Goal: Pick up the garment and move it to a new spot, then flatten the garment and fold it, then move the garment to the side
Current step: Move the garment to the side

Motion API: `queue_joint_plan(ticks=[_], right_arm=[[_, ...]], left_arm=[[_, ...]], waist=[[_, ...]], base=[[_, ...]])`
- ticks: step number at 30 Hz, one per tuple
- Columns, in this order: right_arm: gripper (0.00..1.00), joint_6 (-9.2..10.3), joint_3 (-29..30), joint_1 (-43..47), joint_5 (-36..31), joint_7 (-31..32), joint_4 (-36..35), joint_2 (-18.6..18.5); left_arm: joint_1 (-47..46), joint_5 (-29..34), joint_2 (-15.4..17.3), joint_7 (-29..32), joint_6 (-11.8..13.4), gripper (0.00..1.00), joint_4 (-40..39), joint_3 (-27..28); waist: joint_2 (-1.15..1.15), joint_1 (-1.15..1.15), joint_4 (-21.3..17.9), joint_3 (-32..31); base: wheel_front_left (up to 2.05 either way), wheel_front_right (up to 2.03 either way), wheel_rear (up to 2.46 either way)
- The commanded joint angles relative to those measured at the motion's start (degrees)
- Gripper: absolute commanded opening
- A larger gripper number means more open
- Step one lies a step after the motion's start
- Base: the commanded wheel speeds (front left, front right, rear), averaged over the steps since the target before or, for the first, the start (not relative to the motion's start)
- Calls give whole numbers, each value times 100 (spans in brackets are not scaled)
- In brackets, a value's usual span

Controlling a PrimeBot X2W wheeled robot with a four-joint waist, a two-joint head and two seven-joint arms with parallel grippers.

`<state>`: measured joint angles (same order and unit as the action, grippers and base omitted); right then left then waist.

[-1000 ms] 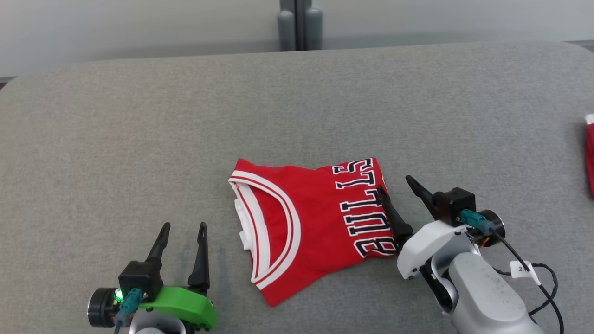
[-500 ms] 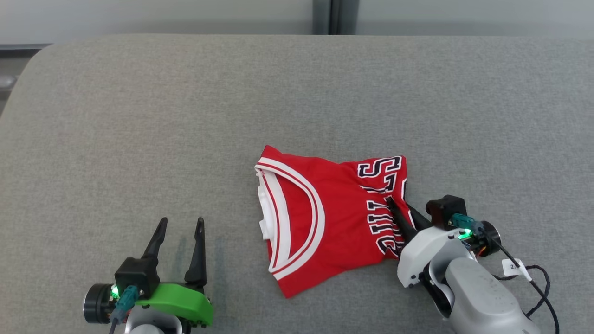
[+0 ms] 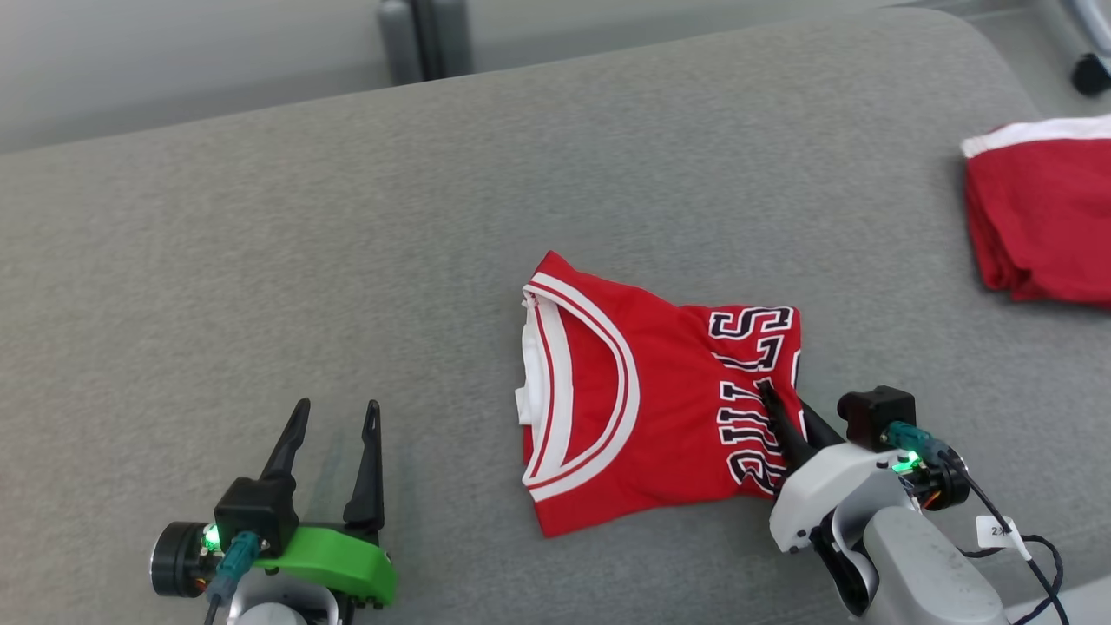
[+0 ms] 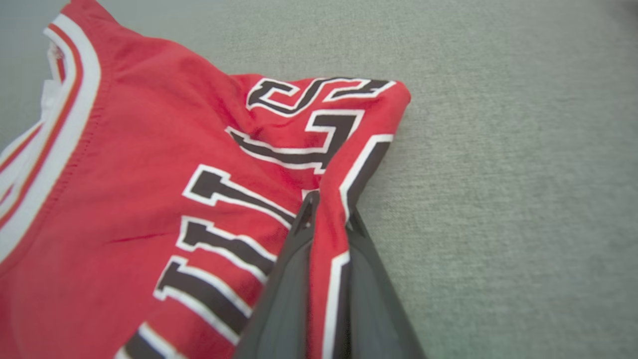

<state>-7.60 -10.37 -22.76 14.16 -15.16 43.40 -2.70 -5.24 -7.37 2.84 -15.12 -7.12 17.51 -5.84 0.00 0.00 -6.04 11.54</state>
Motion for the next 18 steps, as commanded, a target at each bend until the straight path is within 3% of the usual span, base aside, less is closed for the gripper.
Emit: queue_joint_plan(ticks=[1, 7, 12, 18], right_arm=[[0, 21, 9, 127, 21, 5, -20, -43], [0, 17, -85, 243, 46, 5, -95, -37], [0, 17, -103, 98, -31, 4, -165, -33], [0, 17, -109, -425, -293, 4, -220, -28]], left_arm=[[7, 7, 19, 1, -34, 100, -10, -17], [28, 54, 19, 1, -35, 100, 25, -142], [-59, 46, 26, 1, -38, 100, 0, -188], [-167, 147, 124, 1, -36, 100, 47, -256]], waist=[[0, 0, -1198, -74], [0, 0, -2063, -81], [0, 0, -2498, 56], [0, 0, -2519, 345]], base=[[0, 0, 0], [0, 0, 0], [0, 0, 0], [0, 0, 0]])
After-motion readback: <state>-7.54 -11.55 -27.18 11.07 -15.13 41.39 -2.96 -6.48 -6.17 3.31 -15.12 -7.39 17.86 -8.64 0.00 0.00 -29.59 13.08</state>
